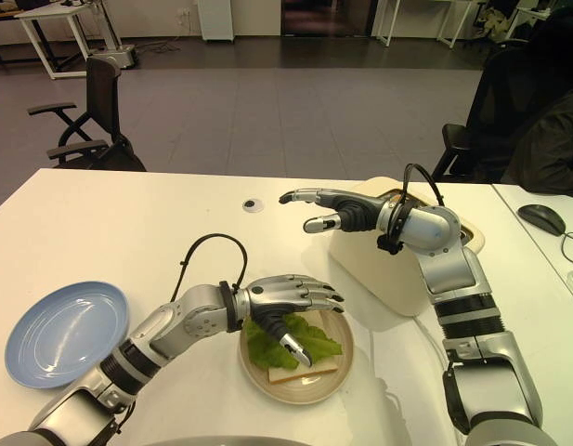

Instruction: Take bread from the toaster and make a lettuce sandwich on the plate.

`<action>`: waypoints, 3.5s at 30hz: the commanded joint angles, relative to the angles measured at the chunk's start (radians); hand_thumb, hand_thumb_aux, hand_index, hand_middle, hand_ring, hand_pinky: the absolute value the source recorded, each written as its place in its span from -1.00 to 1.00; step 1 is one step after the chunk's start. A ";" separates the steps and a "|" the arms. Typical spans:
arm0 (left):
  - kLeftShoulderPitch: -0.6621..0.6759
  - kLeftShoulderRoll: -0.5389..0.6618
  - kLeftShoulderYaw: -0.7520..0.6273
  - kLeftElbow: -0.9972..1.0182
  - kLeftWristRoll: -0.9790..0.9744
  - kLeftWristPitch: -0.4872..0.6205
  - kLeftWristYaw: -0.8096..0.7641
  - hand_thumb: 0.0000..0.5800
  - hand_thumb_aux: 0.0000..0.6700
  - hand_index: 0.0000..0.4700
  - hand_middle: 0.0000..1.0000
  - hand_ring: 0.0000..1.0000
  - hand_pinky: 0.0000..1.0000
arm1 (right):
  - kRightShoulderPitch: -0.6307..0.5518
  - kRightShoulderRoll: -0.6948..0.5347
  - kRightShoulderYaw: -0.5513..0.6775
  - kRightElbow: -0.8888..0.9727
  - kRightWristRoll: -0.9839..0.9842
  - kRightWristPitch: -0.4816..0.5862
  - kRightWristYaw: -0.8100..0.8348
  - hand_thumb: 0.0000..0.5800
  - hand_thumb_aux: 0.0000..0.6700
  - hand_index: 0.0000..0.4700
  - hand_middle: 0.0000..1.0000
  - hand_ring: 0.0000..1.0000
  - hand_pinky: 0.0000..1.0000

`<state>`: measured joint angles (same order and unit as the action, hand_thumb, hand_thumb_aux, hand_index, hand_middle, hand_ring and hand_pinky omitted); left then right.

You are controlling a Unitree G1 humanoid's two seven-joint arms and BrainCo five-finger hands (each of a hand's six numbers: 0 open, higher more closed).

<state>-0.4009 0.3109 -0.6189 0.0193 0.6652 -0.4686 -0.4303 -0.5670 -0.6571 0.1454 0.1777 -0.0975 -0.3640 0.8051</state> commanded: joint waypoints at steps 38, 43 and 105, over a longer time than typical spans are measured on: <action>0.250 0.080 0.584 0.055 -0.376 -0.206 0.328 -1.00 -1.00 -1.00 -1.00 -1.00 -1.00 | 0.199 -0.314 -0.522 0.049 0.246 0.119 -0.176 1.00 1.00 1.00 -1.00 -1.00 -1.00; 0.284 0.111 0.687 -0.077 -0.332 -0.304 0.396 -1.00 -1.00 -1.00 -1.00 -1.00 -1.00 | 0.128 -0.321 -0.501 -0.056 0.563 0.227 0.135 1.00 1.00 1.00 -1.00 -1.00 -1.00; 0.472 0.427 0.384 -0.252 0.161 -0.276 0.633 -0.12 -0.50 -0.50 -1.00 -1.00 -1.00 | 0.466 -0.261 -0.265 -0.400 0.189 0.045 0.207 -0.86 -0.93 -0.93 -1.00 -1.00 -1.00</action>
<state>0.0626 0.6657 -0.2876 -0.2287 1.0726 -0.7171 0.2791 -0.2196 -0.8208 -0.0516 -0.2370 0.0695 -0.2038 0.9252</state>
